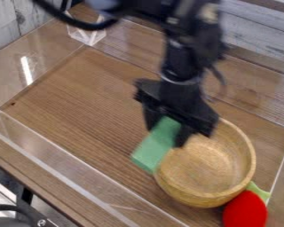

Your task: Remove the green block from the brown bowl and put it on the table

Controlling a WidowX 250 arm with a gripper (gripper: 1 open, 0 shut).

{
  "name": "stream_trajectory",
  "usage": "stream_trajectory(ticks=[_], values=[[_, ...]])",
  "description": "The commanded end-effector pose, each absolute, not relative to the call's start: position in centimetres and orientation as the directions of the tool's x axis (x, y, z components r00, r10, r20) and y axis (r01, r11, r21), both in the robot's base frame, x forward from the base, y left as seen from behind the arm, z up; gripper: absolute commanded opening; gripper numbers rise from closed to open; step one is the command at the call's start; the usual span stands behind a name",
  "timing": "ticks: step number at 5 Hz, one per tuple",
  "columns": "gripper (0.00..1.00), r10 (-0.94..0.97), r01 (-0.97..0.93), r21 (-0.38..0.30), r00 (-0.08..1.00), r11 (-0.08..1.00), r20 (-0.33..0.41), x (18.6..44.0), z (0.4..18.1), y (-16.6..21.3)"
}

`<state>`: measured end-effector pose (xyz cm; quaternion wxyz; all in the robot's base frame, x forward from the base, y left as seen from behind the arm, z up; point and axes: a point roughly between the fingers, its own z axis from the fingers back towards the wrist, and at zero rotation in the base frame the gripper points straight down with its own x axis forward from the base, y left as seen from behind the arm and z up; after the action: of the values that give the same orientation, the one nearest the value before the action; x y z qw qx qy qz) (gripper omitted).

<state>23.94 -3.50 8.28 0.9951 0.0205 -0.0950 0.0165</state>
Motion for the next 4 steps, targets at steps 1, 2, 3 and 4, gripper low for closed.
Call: stream_trajectory(ticks=[1,2,3,4], values=[[0.00,0.037,-0.046,0.031,0.969,0.998,0.243,24.5,9.0,1.1],[0.00,0.039,-0.048,0.032,0.966,0.998,0.256,24.6,8.6,4.9],[0.00,0.075,-0.082,0.016,0.959,0.996,0.272,26.2,9.1,3.3],[0.00,0.099,-0.107,0.014,0.955,0.994,0.280,26.9,9.3,3.4]])
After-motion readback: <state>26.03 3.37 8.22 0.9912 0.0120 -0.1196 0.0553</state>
